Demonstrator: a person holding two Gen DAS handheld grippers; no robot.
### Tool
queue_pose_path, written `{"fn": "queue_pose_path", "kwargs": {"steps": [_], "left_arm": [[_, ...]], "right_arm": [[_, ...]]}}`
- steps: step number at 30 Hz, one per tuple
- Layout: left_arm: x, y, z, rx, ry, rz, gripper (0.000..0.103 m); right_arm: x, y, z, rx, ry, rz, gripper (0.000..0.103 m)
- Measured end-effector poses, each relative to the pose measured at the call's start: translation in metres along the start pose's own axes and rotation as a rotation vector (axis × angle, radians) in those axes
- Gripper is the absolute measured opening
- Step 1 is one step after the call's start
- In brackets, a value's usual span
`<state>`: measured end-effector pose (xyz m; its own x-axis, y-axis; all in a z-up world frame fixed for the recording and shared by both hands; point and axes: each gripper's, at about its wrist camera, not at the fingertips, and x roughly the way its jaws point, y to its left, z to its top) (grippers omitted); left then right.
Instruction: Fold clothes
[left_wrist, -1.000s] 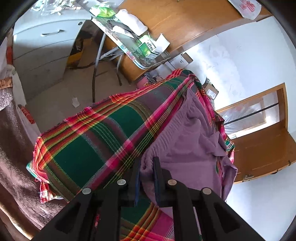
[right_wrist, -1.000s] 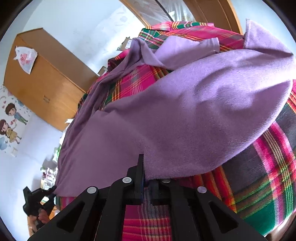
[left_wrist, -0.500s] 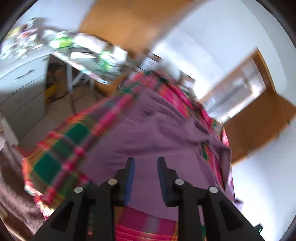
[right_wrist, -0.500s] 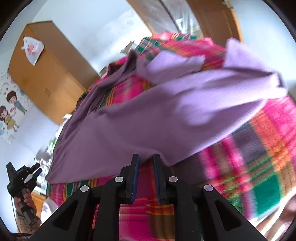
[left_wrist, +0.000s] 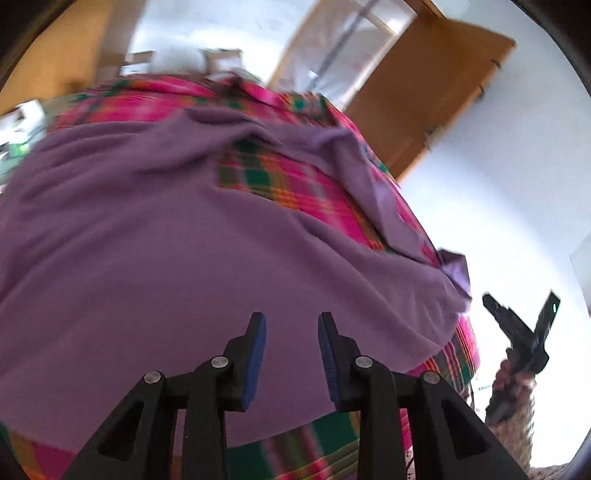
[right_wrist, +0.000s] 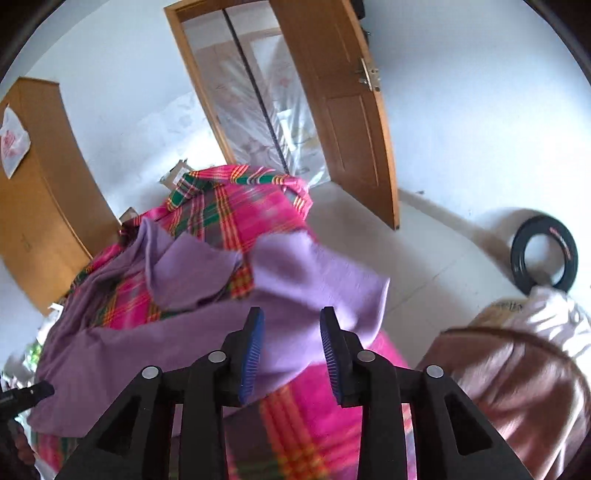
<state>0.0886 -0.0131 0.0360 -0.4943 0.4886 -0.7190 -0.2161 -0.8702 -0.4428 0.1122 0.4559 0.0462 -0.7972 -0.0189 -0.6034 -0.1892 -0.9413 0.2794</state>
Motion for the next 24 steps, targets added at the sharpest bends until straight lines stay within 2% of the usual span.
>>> {"fn": "queue_pose_path", "kwargs": {"steps": [5,7,10,13,18,24], "left_arm": [[0.037,-0.034,0.002,0.088,0.095,-0.027,0.03],[0.049,-0.042,0.005,0.103,0.115,-0.034,0.03],[0.061,-0.052,0.008,0.127,0.129,-0.042,0.03],[0.068,-0.057,0.01,0.13,0.142,-0.057,0.03],[0.082,-0.061,0.013,0.133,0.172,-0.067,0.03],[0.09,-0.069,0.013,0.16,0.184,-0.067,0.034]], "right_arm": [[0.025,-0.028,0.018,0.048,0.036,-0.005,0.036],[0.034,-0.034,0.021,0.052,0.056,0.016,0.045],[0.043,-0.029,0.025,-0.015,0.059,0.037,0.045],[0.052,-0.033,0.033,-0.031,0.062,0.006,0.045],[0.079,-0.043,0.041,0.011,0.158,0.087,0.046],[0.099,-0.032,0.039,-0.038,0.225,0.059,0.046]]}}
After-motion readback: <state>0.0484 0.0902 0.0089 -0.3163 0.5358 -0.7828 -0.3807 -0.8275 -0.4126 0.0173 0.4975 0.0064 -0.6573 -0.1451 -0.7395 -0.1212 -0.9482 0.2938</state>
